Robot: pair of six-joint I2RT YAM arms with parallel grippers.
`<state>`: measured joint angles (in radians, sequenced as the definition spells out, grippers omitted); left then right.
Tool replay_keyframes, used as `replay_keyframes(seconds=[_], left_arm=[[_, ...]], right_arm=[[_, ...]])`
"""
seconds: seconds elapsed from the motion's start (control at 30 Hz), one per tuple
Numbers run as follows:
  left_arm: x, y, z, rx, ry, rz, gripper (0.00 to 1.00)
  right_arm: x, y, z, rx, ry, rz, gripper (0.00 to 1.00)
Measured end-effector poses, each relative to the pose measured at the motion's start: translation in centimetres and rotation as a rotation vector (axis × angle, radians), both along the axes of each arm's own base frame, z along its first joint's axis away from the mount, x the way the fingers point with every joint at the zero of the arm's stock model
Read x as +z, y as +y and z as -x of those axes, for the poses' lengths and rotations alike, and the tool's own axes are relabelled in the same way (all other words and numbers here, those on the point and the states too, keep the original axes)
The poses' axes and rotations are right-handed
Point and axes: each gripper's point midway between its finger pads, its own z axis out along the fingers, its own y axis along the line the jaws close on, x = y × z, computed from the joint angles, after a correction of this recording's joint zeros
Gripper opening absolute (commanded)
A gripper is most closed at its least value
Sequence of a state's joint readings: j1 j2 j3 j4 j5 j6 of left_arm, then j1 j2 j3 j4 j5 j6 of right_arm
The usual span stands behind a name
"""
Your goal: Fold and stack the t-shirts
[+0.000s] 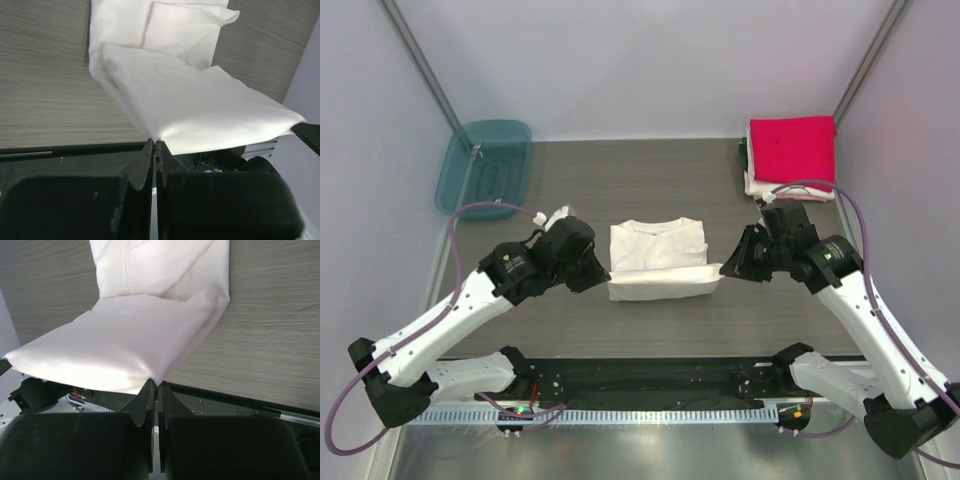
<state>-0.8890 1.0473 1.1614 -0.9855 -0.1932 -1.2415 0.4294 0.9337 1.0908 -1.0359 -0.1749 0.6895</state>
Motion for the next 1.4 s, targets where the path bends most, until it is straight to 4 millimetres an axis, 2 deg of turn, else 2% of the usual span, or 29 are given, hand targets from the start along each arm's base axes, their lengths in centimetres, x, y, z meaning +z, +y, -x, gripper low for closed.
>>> replay_keyframes(seconds=[0.23, 0.57, 0.97, 1.4], left_arm=[[-1.1, 0.9, -4.1, 0.05, 0.032, -0.077, 0.0], [-0.4, 1.8, -10.2, 0.065, 0.046, -0.075, 0.0], [-2.8, 1.7, -16.1, 0.042, 0.113, -0.069, 0.0], [-7.3, 2.0, -22.0, 0.043, 0.186, -0.094, 0.0]], right_arm=[[-1.0, 0.1, -3.5, 0.001, 0.04, 0.117, 0.01], [-0.7, 0.6, -8.6, 0.009, 0.017, 0.171, 0.01], [-3.7, 0.2, -14.0, -0.007, 0.055, 0.191, 0.01], [-7.6, 0.7, -19.7, 0.001, 0.1, 0.201, 0.01]])
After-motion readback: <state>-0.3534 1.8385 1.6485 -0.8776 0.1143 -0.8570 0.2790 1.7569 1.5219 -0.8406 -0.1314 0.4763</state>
